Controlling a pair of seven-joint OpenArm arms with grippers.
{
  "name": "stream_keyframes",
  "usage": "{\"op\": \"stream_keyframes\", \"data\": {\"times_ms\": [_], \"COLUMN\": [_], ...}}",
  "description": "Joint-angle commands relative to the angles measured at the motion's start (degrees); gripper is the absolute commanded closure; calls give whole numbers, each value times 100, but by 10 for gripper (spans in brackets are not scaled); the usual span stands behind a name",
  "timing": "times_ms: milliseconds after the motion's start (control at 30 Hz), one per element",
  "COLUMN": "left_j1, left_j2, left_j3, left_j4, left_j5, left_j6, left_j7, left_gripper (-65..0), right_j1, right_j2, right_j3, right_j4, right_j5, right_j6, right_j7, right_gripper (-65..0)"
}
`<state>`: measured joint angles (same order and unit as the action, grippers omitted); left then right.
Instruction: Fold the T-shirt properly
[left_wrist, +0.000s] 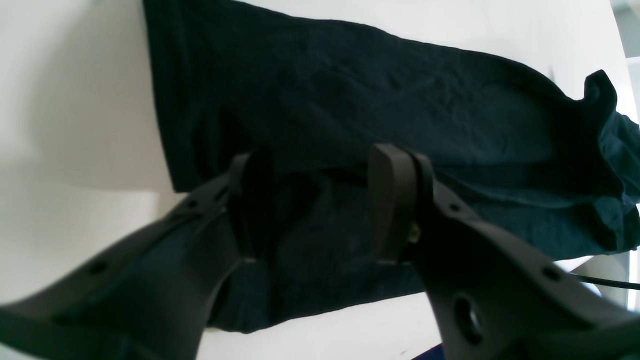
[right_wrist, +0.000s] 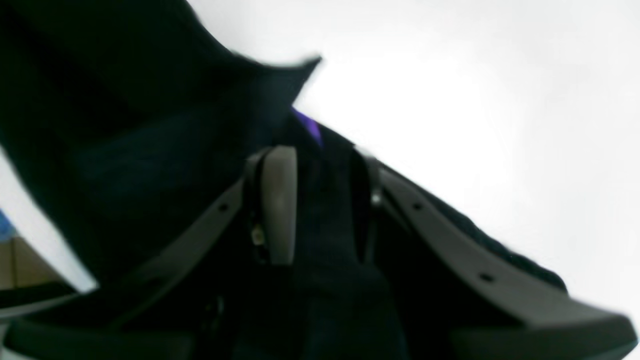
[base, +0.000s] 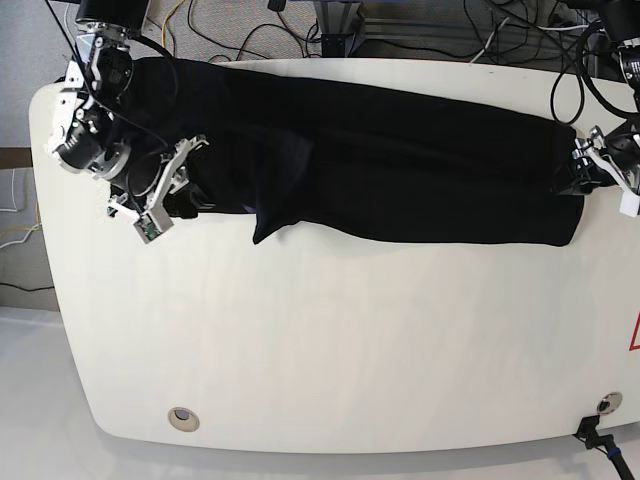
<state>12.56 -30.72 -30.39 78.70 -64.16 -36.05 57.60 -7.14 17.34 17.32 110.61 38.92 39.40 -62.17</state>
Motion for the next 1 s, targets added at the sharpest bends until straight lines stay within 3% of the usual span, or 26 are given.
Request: {"op": "stream_keyframes", "data": {"times_ms": [0,267,300,667,967], "left_j1": [-35,-67,-1,31,-174], "left_j2": [-142,-273,-161,-51,266], "left_j3": [-51,-57,-7,10,3], "left_j4": [82,92,72,-315,-760], "left_j5": [-100,-140,-100,-51,250], "left_j6": [-38,-141,-270,-314,-334], "left_j7": [-91,-71,-102,-401,-577], "left_gripper": [-279,-281,-290,-293,-295], "right_j1": [201,626,541,577,560], "right_j2": [-19,-50,-95,-598,-575], "right_j3": [-188,-675,-575,-878,-921], "right_j4": [-142,-1038,-813,-835,-925], "right_j5": [-407,-1167,-1091,-1838,-1889], "right_j6": [-50,-204,-101,-195,-198], "right_j7": [147,172,248,324,284], "right_gripper": [-186,-153,-180,-180,-181]}}
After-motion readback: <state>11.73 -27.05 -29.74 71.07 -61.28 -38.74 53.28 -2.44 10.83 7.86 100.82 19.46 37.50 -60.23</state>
